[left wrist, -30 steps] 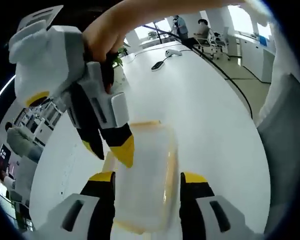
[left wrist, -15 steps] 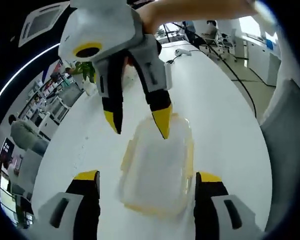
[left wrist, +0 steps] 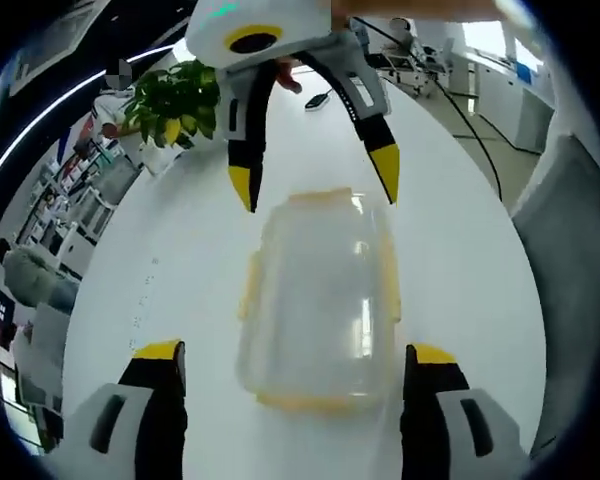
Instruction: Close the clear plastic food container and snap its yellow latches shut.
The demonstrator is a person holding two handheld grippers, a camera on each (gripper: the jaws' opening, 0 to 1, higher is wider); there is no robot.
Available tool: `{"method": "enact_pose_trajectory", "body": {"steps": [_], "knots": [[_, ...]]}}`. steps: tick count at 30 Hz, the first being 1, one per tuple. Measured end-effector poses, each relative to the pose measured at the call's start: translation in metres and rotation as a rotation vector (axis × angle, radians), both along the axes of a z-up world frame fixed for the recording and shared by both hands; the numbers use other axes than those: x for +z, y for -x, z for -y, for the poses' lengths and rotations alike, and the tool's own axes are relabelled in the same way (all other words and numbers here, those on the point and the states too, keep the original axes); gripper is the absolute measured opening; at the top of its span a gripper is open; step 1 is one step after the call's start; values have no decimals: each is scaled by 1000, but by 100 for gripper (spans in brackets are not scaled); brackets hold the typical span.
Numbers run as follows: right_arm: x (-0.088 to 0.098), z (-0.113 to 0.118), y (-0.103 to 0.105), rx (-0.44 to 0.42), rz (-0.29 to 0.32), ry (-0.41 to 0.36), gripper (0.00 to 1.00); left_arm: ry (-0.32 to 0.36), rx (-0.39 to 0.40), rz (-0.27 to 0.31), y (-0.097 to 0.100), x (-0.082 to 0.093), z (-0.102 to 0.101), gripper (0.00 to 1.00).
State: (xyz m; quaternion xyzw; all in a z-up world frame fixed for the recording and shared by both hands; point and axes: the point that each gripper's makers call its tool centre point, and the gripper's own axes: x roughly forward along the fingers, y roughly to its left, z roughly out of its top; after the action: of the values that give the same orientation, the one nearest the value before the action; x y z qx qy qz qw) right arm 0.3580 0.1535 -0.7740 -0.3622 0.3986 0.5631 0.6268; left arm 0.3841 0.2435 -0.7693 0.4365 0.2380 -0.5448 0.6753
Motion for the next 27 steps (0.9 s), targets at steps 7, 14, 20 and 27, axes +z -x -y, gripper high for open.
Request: {"method": "enact_pose_trajectory", "body": {"steps": [7,14,20,27], "knots": [[-22,7,0,-6,-17,43,87,-60,-30,-29,2,-22,0,86],[-30,7,-5,-10,-1,46,80,-86,-32,-54,1,-32,-1,79],[-29,3,-6,1,0,36,77,-85,-43,-60,3,-33,-1,78],[-30,1,-8,2,8,43,74,-92,-28,-63,4,-35,-5,76]]}}
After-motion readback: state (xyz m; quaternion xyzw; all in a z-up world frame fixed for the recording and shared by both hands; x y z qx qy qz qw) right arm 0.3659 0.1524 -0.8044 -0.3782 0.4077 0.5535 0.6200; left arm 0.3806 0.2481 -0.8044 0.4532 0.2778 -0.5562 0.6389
